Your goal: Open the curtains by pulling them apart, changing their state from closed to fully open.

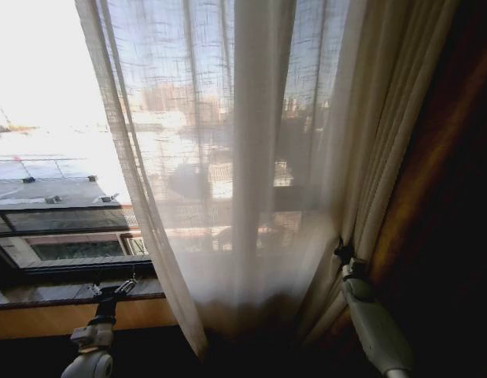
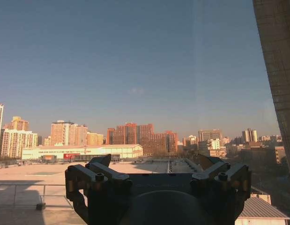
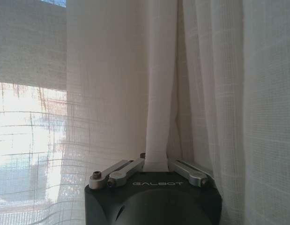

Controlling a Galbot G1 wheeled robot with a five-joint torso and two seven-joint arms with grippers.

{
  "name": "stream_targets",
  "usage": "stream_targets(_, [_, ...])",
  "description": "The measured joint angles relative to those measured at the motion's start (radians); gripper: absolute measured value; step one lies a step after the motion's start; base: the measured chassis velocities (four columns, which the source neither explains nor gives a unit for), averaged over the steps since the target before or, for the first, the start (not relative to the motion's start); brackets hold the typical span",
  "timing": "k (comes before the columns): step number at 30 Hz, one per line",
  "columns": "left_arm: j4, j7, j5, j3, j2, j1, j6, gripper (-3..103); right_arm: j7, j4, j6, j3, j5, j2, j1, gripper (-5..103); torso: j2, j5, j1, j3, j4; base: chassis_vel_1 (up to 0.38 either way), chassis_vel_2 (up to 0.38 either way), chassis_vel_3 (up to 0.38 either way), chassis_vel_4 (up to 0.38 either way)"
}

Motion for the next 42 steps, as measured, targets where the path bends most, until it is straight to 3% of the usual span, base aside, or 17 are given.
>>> stream_targets(2, [0.0,0.0,0.0,0.0,0.0,0.0,0.0,100,-0.028,0.048,-0.013,-0.009,0.025,0.0,-0.032,-1,0.0,-0.0004,0.0,0.0,0.0003,0.0,0.0,0.0,0.0])
stream_targets(4, [0.0,0.0,0.0,0.0,0.0,0.0,0.0,100,-0.083,0.136,-0.046,-0.026,0.058,0.0,-0.096,9,0.0,-0.0001,0.0,0.0,0.0001,0.0,0.0,0.0,0.0])
stream_targets(5, [0.0,0.0,0.0,0.0,0.0,0.0,0.0,100,-0.083,0.136,-0.046,-0.026,0.058,0.0,-0.096,9,0.0,-0.0001,0.0,0.0,0.0001,0.0,0.0,0.0,0.0])
stream_targets(8, [0.0,0.0,0.0,0.0,0.0,0.0,0.0,100,-0.096,0.224,-0.063,-0.051,0.088,0.002,-0.157,25,0.0,-0.0001,0.0,0.0,0.0001,0.0,0.0,0.0,0.0])
stream_targets(11, [0.0,0.0,0.0,0.0,0.0,0.0,0.0,100,-0.096,0.299,-0.086,-0.063,0.105,0.003,-0.202,31,0.0,-0.0001,0.0,0.0,0.0003,0.0,0.0,0.0,0.0])
stream_targets(14, [0.0,0.0,0.0,0.0,0.0,0.0,0.0,100,-0.095,0.39,-0.105,-0.065,0.111,0.005,-0.265,47,0.0,-0.0002,0.0,0.0,0.0001,0.0,0.0,0.0,0.0])
stream_targets(15, [0.0,0.0,0.0,0.0,0.0,0.0,0.0,100,-0.093,0.413,-0.106,-0.062,0.112,0.005,-0.284,52,0.0,-0.0004,0.0,0.0,0.0003,0.0,0.0,0.0,0.0])
stream_targets(17, [0.0,0.0,0.0,0.0,0.0,0.0,0.0,100,-0.091,0.428,-0.108,-0.057,0.113,0.005,-0.298,52,0.0,-0.0003,0.0,0.0,0.0003,0.0,0.0,0.0,0.0])
stream_targets(20, [0.0,0.0,0.0,0.0,0.0,0.0,0.0,100,-0.1,0.472,-0.109,-0.035,0.123,0.003,-0.35,69,0.0,-0.0001,0.0,0.0,0.0001,0.0,0.0,0.0,0.0])
stream_targets(23, [0.0,0.0,0.0,0.0,0.0,0.0,0.0,100,-0.106,0.483,-0.107,-0.027,0.129,0.001,-0.367,74,0.0,-0.0003,0.0,0.0,0.0001,0.0,0.0,0.0,0.0])
stream_targets(26, [0.0,0.0,0.0,0.0,0.0,0.0,0.0,100,-0.147,0.489,-0.087,-0.007,0.116,0.001,-0.389,90,0.0,-0.0002,0.0,0.0,0.0002,0.0,0.0,0.0,0.0])
stream_targets(28, [0.0,0.0,0.0,0.0,0.0,0.0,0.0,100,-0.157,0.489,-0.082,-0.004,0.113,0.001,-0.393,90,0.0,-0.0005,0.0,0.0,0.0002,0.0,0.0,0.0,0.0])
stream_targets(30, [0.0,0.0,0.0,0.0,0.0,0.0,0.0,100,-0.169,0.493,-0.072,-0.002,0.112,0.002,-0.402,99,0.0,-0.0001,0.0,0.0,0.0002,0.0,0.0,0.0,0.0])
stream_targets(42, [0.0,0.0,0.0,0.0,0.0,0.0,0.0,100,-0.193,0.507,-0.061,0.001,0.104,0.004,-0.413,100,0.0,-0.0001,0.0,0.0,0.0001,0.087,0.046,-0.083,-0.06])
